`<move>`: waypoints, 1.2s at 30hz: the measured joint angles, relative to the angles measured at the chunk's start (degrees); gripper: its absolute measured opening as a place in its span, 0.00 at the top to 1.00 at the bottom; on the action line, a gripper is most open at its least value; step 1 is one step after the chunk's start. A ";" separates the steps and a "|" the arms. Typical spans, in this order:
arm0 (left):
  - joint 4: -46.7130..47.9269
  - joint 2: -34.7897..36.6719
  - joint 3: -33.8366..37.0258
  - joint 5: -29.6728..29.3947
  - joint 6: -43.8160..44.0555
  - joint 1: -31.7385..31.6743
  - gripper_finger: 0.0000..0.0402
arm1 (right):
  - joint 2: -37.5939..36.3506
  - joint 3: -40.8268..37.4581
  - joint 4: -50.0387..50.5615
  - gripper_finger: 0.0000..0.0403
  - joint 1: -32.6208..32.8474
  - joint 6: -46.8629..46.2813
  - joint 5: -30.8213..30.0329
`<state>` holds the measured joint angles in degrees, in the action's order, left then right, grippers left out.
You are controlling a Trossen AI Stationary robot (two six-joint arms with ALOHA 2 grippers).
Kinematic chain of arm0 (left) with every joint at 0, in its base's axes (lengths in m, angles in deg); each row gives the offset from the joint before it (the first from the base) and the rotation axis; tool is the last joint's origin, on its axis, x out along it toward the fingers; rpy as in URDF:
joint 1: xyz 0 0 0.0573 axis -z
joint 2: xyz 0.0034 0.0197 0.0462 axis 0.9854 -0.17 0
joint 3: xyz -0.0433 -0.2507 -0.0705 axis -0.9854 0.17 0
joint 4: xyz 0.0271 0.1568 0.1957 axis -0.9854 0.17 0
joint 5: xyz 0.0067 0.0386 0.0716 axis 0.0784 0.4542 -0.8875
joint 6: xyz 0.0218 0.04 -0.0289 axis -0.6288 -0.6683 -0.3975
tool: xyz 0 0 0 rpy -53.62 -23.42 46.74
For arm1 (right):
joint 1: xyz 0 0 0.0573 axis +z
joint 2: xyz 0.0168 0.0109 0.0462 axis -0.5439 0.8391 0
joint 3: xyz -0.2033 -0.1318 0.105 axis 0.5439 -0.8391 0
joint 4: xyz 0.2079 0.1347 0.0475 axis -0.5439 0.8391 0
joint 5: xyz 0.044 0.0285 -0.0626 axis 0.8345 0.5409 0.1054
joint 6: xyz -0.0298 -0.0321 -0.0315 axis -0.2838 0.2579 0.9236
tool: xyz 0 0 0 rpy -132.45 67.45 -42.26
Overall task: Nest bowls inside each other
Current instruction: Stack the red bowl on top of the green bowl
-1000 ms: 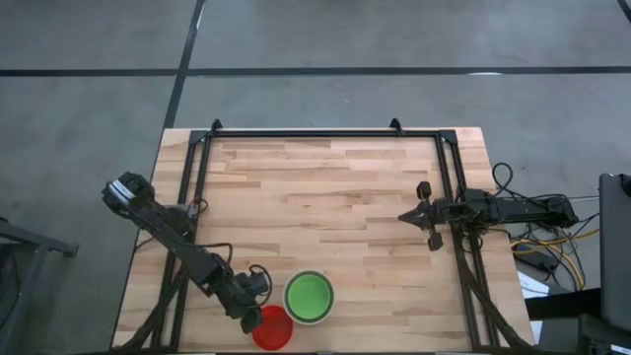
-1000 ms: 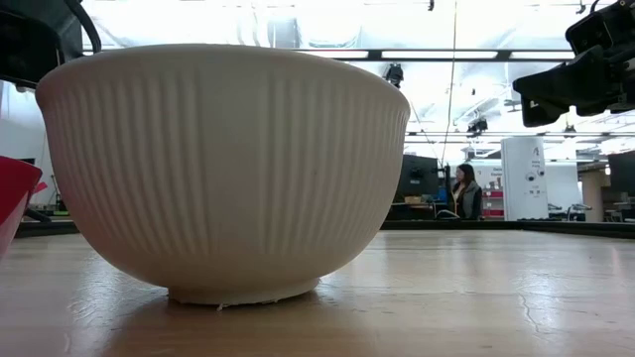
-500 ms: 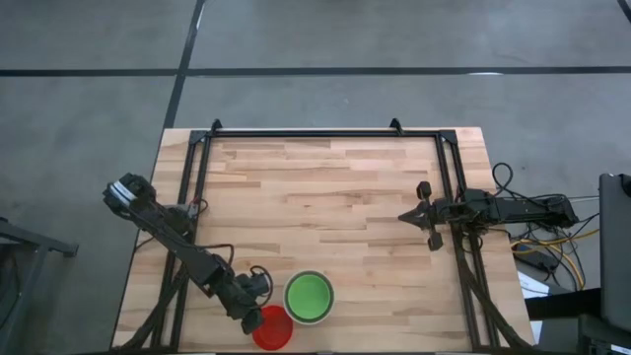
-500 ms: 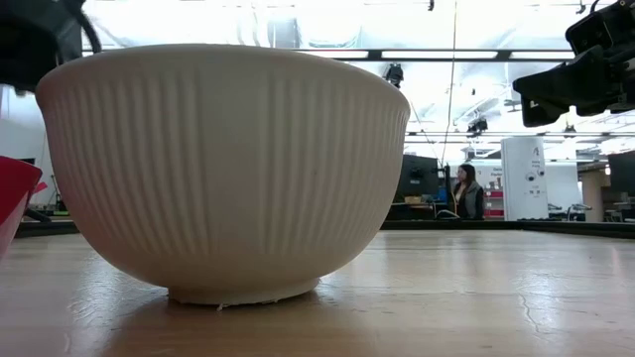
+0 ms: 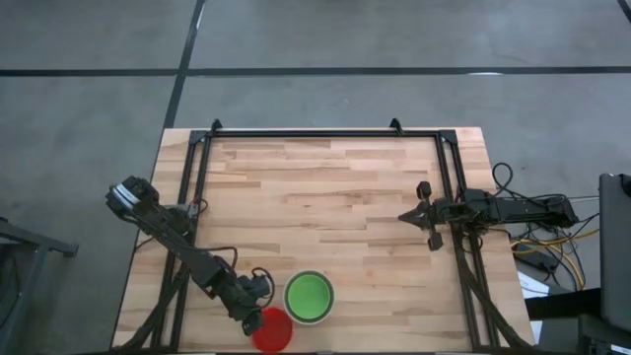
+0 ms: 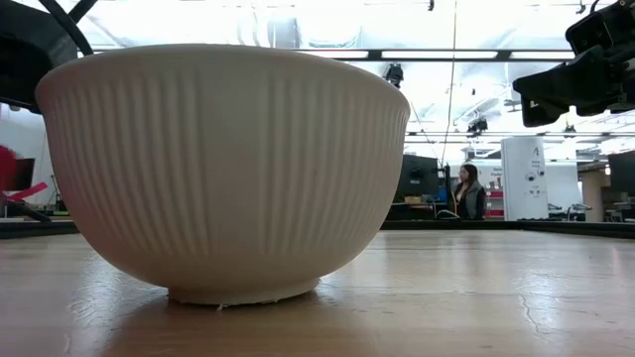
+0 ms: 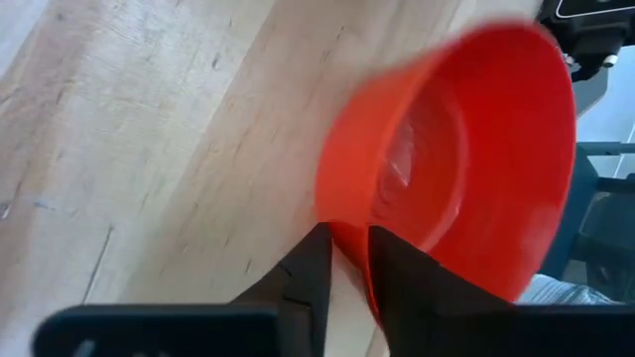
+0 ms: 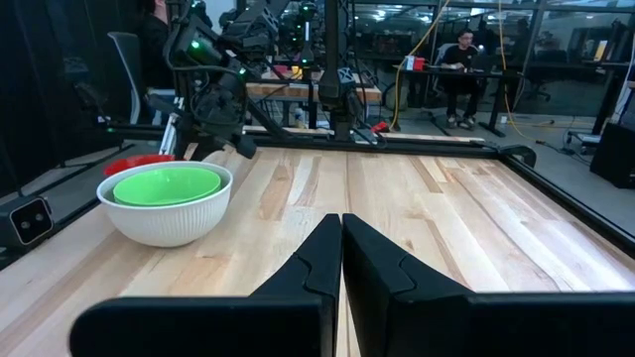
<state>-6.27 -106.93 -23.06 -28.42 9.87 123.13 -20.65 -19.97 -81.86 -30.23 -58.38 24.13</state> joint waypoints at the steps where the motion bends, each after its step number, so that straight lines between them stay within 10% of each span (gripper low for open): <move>1: 0.00 0.00 0.00 0.00 0.00 0.00 0.84 | 0.01 -0.01 0.00 0.98 0.01 -0.01 0.00; 7: 0.09 0.00 -0.01 -0.03 0.34 -0.01 0.98 | 0.01 0.00 0.00 0.98 0.00 -0.02 0.00; 36: 12.53 9.53 -0.04 -6.11 -0.63 -0.23 0.99 | -0.02 -0.01 0.00 0.98 0.01 -0.02 0.00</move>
<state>6.26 -97.40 -23.11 -34.53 9.23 122.89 -20.67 -19.98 -81.86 -30.22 -58.39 24.13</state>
